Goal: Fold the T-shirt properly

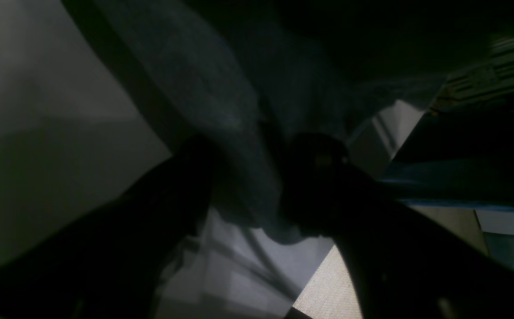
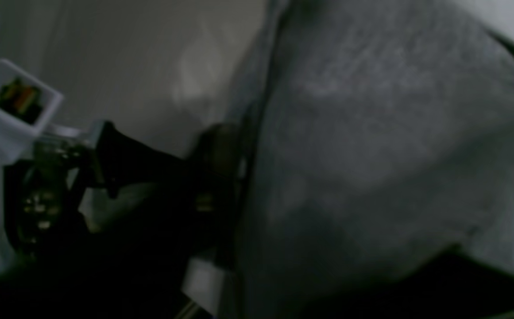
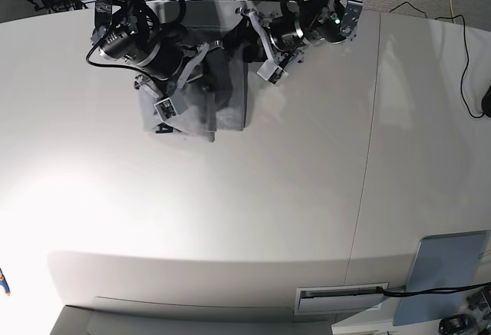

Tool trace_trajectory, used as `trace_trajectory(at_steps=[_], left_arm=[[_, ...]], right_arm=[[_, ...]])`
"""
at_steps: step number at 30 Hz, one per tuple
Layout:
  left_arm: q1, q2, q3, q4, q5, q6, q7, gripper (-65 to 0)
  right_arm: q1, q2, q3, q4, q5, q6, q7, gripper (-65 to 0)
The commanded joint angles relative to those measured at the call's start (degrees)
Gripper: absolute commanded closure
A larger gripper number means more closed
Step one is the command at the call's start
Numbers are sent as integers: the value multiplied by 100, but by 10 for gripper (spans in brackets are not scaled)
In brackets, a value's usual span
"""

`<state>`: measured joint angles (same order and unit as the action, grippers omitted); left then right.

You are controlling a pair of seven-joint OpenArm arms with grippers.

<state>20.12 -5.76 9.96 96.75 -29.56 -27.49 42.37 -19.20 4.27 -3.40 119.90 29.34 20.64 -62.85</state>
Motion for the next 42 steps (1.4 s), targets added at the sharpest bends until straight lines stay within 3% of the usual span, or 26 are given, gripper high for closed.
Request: trace_trajectory(at_steps=[1,3,9,14,19,24,27,30,33,37,42], left_arm=[[-13,7,4,87,-105,-68,-83,-307],[-13,-2,-2,90,-105,-87,-83,-307],[-13,-15,-2,92,-105,-107,-48,-307],[-11,-13,-42,116,-105,-129,136,-307],[-13,-13,-527,267,-304,-413,286,-307],[-15,-13,-1318,444,-992,-487,402,-307],[-35,-13,-1738,481,-1867,-927,1163,-307],[-46,-13,-1923,481,-2719,-1145,2323,-307],[-42,-13,-1910,481,-3305,-1139,3086,-307],[-4,-9,-1908,481,-3941,-1139,3392,-307],[105,-11,-1628,479,-3779,-1137,3429,-307]], right_arm=[[31,-2,-4,101,262,17,170,-261],[31,-2,-4,101,734,98,205,-264],[33,-164,13,103,1878,841,243,-264],[81,-173,13,236,2035,1034,245,-264],[177,-175,208,496,1705,1060,245,-264],[210,-173,1152,605,1537,1040,249,-264],[208,-133,1871,605,1248,1029,243,-263],[205,153,2417,603,990,811,177,-262],[205,540,2761,601,699,778,114,-262],[168,977,3071,599,254,588,118,-262],[-94,1231,3244,599,101,479,212,-262]])
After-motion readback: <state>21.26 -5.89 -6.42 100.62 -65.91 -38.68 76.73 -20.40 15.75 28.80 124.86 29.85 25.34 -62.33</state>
